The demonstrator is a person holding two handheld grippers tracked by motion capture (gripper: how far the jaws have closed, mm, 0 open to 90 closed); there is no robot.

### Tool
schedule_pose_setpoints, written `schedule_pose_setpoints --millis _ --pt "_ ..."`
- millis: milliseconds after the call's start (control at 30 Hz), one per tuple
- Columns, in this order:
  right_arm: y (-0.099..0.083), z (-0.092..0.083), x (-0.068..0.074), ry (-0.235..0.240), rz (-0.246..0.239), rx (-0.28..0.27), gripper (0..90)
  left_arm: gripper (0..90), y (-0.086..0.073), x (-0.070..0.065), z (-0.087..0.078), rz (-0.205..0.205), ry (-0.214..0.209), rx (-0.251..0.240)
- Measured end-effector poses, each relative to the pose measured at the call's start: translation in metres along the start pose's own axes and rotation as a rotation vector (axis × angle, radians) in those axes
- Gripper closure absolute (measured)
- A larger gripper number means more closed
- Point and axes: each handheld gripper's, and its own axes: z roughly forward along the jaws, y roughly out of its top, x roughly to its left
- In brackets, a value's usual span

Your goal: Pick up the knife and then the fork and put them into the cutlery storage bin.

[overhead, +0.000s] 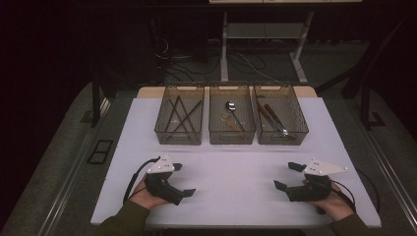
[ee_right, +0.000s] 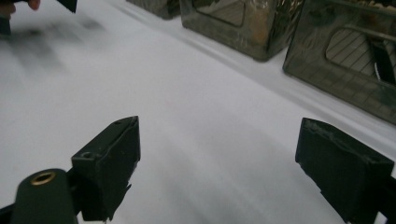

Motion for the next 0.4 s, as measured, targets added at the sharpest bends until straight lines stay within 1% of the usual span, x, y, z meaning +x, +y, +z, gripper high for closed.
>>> schedule_pose_setpoints --millis 67,133,167,233,400 --pt "-0.0031 0.0005 -0.001 0.001 -0.005 0.009 14.1 0.0 0.0001 0.0001 0.0 0.0 0.001 0.0" --pt "-0.0049 0.0012 -0.0013 -0.005 0.001 0.021 14.1 0.0 0.0 0.0001 0.0002 0.0 0.001 0.0" --pt "-0.0056 0.0017 -0.0022 -0.006 -0.007 0.027 14.1 0.0 -0.0001 0.0001 0.0001 0.001 0.001 0.002" --pt "-0.006 0.0021 -0.0025 -0.009 -0.009 0.031 14.1 0.0 0.0 0.0001 0.0002 0.001 0.002 0.001" --pt "-0.0055 0.0012 -0.0032 -0.013 -0.011 0.024 14.1 0.0 -0.0002 0.0004 0.0005 0.002 0.002 0.002"
